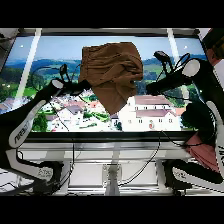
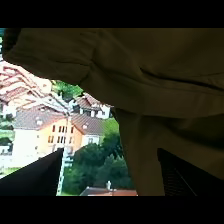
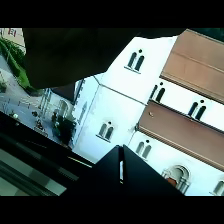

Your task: Fold the clothes and pants, and hang the long-sleeved shirts on hangers.

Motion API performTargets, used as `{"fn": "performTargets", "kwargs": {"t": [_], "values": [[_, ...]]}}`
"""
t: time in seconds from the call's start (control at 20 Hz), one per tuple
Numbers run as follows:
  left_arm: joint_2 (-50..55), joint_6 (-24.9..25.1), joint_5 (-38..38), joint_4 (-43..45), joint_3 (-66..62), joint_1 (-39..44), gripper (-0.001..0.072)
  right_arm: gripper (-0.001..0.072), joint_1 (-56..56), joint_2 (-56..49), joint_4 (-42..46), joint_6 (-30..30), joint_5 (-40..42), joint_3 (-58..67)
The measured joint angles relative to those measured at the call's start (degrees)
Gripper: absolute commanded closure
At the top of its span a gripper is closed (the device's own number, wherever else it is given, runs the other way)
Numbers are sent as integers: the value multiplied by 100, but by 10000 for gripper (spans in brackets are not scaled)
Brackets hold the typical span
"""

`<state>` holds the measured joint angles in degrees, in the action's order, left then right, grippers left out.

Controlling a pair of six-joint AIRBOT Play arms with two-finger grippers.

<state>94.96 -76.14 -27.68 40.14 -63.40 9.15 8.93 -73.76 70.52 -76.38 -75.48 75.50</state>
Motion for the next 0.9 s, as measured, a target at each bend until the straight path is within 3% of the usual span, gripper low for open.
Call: {"fn": "performTargets", "kwargs": {"t": [0.4,0.45,0.55,0.9], "values": [[424,-83,1488,-1202,-4,181,26,699,0,0,-20,0,63,-11],[437,-90,1655,-1241,-4,197,74,699,0,0,-22,0,66,-11],[463,-101,1932,-1283,2,238,257,699,0,0,-55,0,70,-11],[752,-313,2426,-1370,-166,389,293,699,0,0,-483,-2,20,-11]]}}
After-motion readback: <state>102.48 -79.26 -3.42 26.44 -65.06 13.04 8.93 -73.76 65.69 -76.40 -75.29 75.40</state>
